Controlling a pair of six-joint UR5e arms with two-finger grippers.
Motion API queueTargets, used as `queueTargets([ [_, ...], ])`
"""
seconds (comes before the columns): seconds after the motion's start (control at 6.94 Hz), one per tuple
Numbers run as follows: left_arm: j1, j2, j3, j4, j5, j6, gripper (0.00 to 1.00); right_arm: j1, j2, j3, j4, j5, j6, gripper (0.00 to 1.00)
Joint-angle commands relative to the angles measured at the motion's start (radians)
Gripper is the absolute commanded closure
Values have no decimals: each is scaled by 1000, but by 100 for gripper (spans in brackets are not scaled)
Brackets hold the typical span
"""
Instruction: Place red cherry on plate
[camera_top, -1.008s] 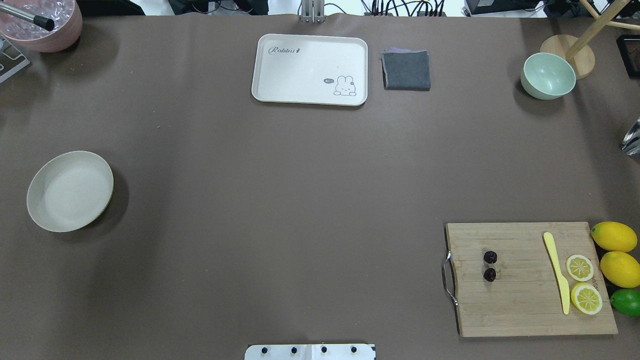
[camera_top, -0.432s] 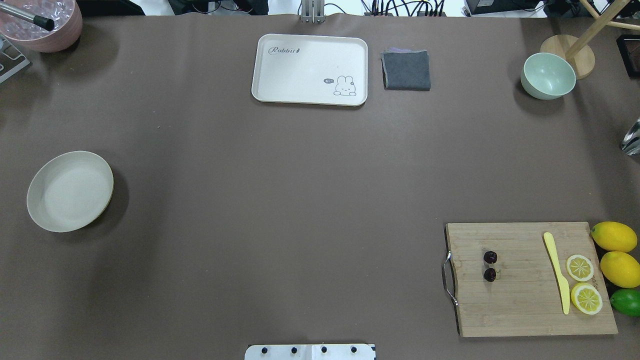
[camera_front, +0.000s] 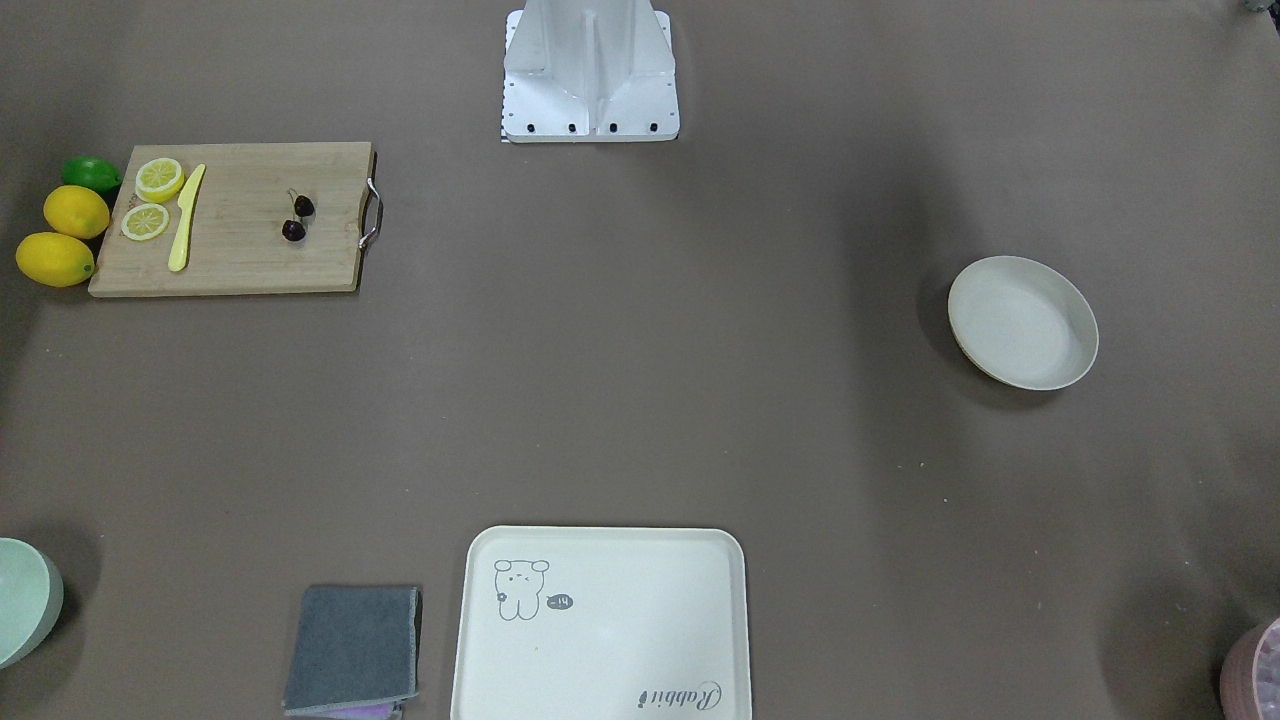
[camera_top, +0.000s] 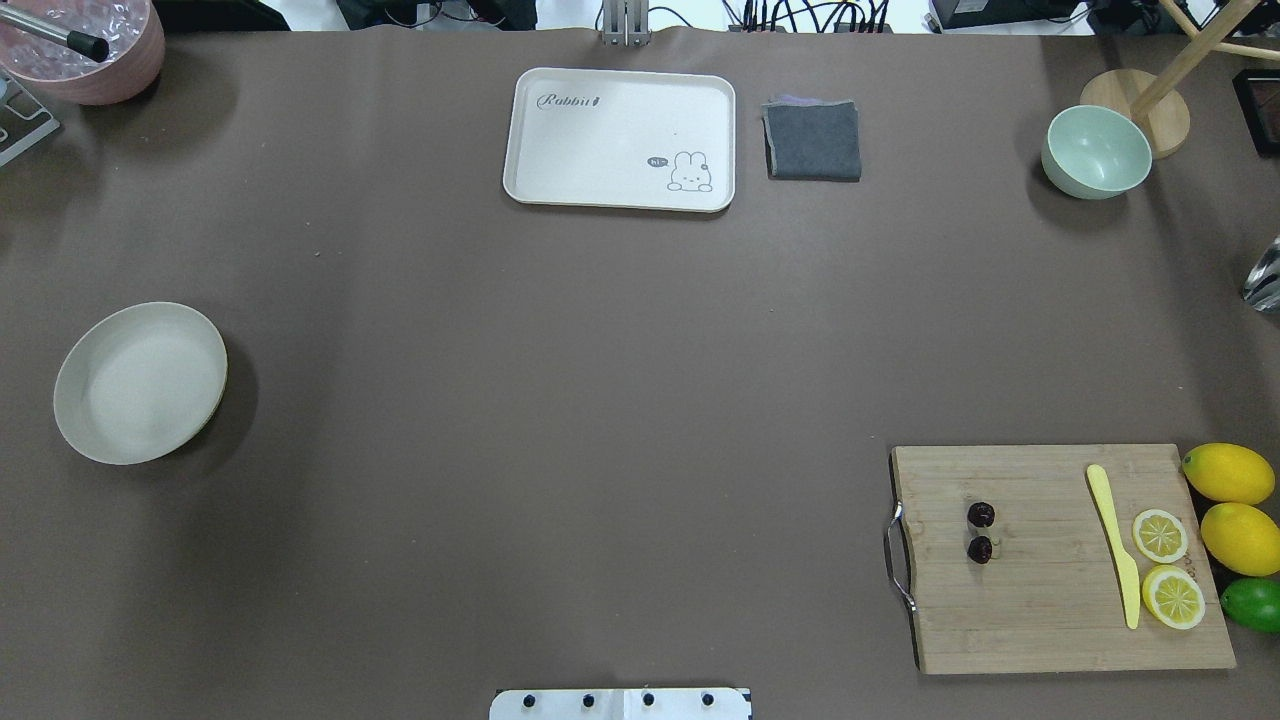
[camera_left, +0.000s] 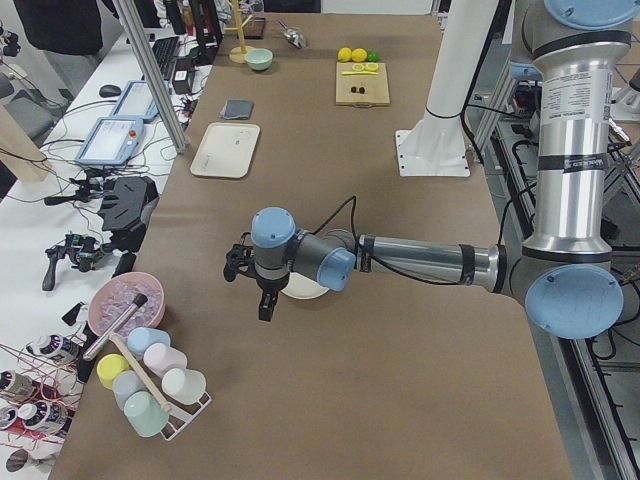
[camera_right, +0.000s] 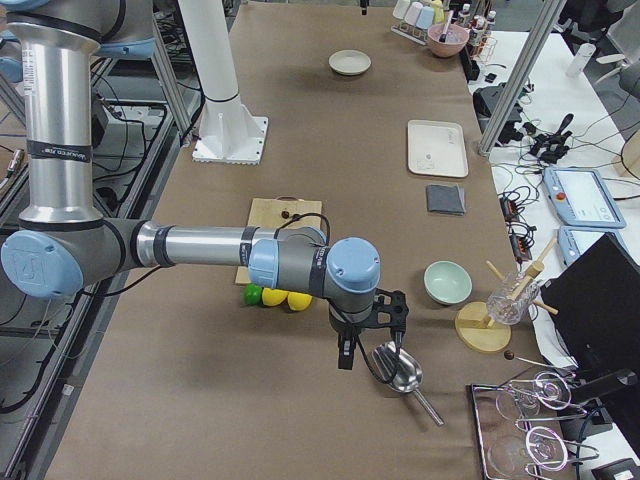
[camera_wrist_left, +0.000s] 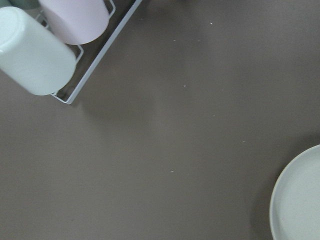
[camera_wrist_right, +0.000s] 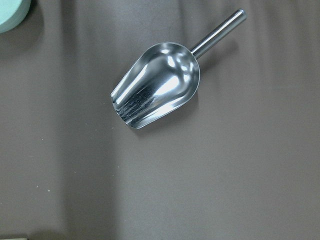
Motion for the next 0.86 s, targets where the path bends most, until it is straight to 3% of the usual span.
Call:
queueTargets([
  [0.0,143,-3,187,-363,-9,-194,2,0,2,20,1,-11,48,0],
  [0.14,210,-6,221,-472,-3,-275,2,0,3,20,1,-11,48,0],
  [0.43,280,-17,232,-499,-4,-284,5,0,4,19,1,-13,50,0],
  [0.58,283,-20,235,-499,-9,-278,40,0,2,19,1,-13,50,0],
  [0.72,286,-20,240,-498,-12,-276,92,0,2,19,1,-13,51,0],
])
